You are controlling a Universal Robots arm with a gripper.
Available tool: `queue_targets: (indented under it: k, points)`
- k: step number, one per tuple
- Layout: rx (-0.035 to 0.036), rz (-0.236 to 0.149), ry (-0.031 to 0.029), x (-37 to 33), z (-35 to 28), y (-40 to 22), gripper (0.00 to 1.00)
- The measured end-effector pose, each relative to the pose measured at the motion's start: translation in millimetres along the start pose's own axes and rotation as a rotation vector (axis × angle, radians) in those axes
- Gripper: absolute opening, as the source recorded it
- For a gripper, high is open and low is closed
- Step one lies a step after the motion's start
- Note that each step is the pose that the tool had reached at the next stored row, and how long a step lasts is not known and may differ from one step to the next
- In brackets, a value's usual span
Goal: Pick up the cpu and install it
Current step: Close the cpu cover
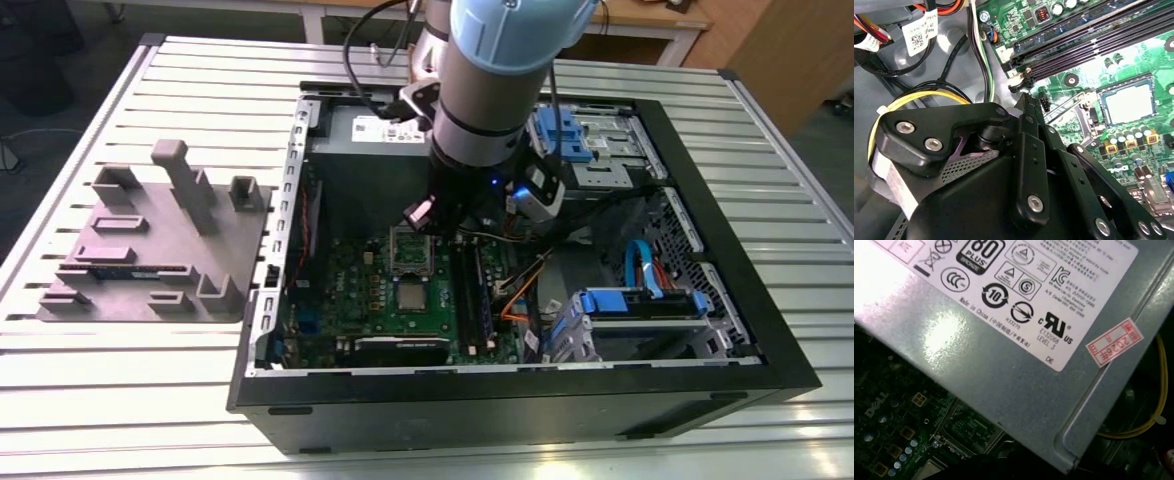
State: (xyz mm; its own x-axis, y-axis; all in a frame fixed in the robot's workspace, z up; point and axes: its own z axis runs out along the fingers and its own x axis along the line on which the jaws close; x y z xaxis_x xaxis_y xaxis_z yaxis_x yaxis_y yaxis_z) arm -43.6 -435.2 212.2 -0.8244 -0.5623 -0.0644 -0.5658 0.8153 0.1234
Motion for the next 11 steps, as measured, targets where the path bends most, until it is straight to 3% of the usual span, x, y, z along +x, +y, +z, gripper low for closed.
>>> queue_targets:
  k: [4,11]
  points:
    - [0.0155,0.000,0.0108,-0.3,-3.5,0.7,0.10]
    - [0.0236,-0.003,0.0169,-0.6,-11.0,2.3,0.10]
